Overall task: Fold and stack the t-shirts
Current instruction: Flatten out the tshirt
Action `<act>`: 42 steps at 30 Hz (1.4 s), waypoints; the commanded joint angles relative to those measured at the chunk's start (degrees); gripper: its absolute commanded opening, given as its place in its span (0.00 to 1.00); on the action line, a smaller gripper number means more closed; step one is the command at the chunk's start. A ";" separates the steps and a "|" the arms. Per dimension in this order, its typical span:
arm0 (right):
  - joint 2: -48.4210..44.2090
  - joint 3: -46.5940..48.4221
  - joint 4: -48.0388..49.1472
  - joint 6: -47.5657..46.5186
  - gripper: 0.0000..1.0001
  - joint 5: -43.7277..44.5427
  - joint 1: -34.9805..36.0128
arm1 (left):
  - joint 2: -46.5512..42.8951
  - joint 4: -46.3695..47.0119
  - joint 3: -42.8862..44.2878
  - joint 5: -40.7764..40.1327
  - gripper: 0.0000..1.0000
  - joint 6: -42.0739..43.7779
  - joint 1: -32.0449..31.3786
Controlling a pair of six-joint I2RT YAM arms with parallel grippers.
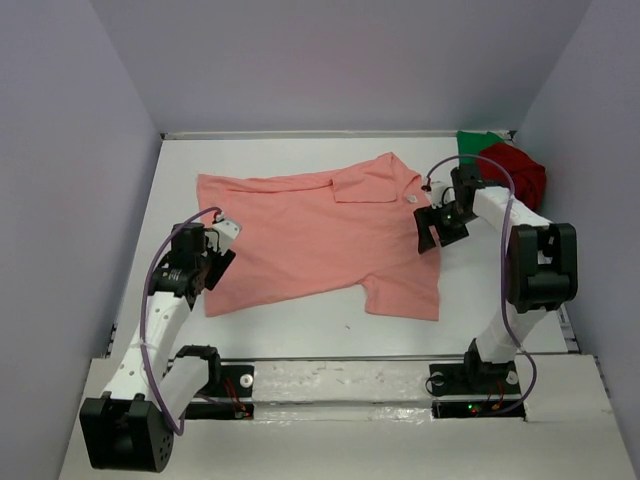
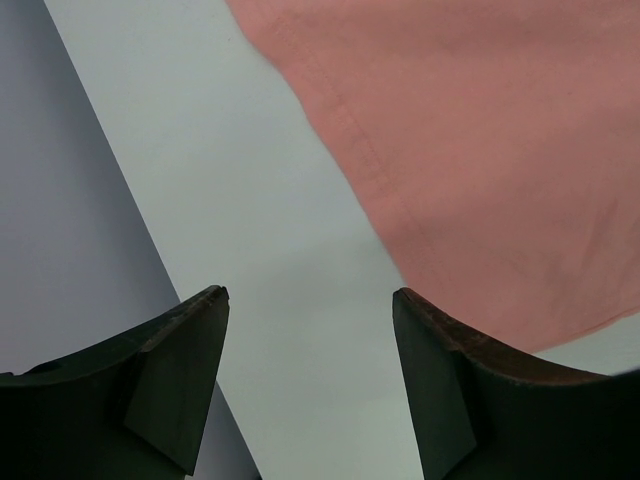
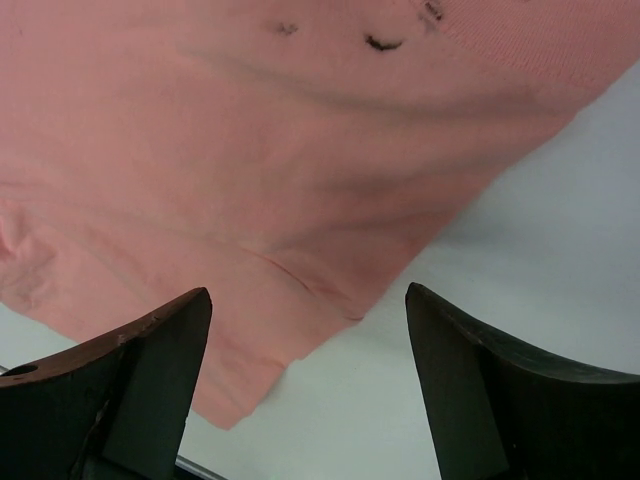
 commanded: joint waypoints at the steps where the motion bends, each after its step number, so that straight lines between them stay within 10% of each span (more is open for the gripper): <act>1: 1.77 2.98 1.92 1.21 0.83 0.19 -0.26 | 0.75 -1.59 0.49 -1.08 0.76 0.80 0.58; 19: 5.64 -1.07 2.54 2.00 0.68 4.06 -2.46 | 4.18 -5.73 5.59 -2.13 0.72 1.60 0.76; 25: 6.17 -1.24 1.92 2.09 0.30 2.48 -2.46 | 5.24 -7.13 7.08 -2.13 0.65 1.86 0.76; 35: 5.20 -1.42 -0.10 1.12 0.00 0.28 -2.46 | 6.73 -11.43 8.31 -2.31 0.55 2.91 0.76; 42: 5.03 -1.42 0.34 1.21 0.00 0.10 -2.46 | 10.68 -18.90 8.84 2.33 0.64 2.83 0.76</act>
